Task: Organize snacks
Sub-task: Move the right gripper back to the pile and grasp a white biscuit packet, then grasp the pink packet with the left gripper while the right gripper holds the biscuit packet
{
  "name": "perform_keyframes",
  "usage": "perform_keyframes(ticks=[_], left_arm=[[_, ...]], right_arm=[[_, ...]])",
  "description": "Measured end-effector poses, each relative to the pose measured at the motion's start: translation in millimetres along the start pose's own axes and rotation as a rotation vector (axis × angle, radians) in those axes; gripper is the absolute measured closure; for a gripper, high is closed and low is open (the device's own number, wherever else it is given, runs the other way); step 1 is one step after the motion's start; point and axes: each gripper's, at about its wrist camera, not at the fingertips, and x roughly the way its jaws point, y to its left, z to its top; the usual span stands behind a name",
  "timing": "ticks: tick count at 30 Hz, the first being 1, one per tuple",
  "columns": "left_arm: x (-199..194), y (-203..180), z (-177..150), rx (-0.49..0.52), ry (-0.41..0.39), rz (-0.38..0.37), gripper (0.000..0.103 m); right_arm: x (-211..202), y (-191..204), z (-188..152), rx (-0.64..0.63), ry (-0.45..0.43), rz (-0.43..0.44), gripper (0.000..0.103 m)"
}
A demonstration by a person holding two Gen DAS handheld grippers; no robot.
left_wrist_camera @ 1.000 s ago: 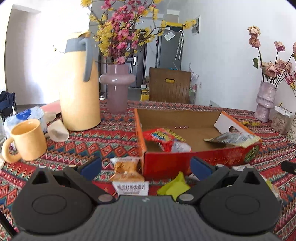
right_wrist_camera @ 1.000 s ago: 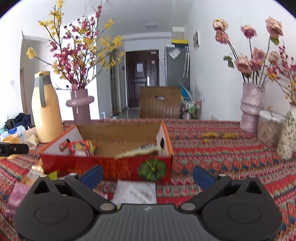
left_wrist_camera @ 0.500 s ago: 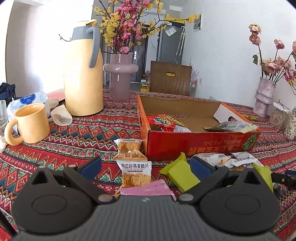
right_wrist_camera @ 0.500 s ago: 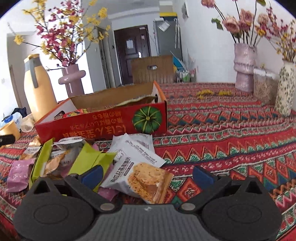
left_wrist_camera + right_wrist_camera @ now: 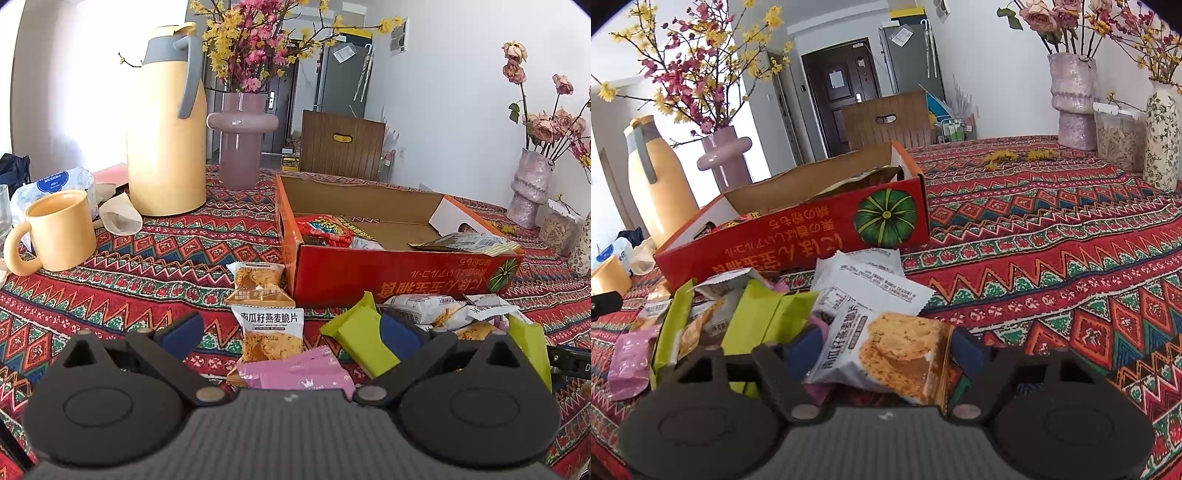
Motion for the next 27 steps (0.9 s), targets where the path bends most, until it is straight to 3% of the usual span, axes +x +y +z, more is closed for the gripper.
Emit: perform_keyframes(ticks=[4, 6, 15, 27], left_arm=[[-2, 0, 0, 0.000, -0.004, 0.001, 0.000], [-2, 0, 1, -0.001, -0.003, 0.001, 0.000], [-10, 0, 1, -0.009, 0.007, 0.004, 0.000], [-15, -7, -5, -0.018, 0.068, 0.043, 0.000]], right_arm=[[-4, -2, -1, 0.011, -0.009, 0.011, 0.041], [-7, -2, -1, 0.012, -0.017, 0.024, 0.055], [-27, -7, 0, 0.042, -0.071, 0.059, 0.076], [-55, -18, -1, 0.069, -0.153, 0.089, 0.081]])
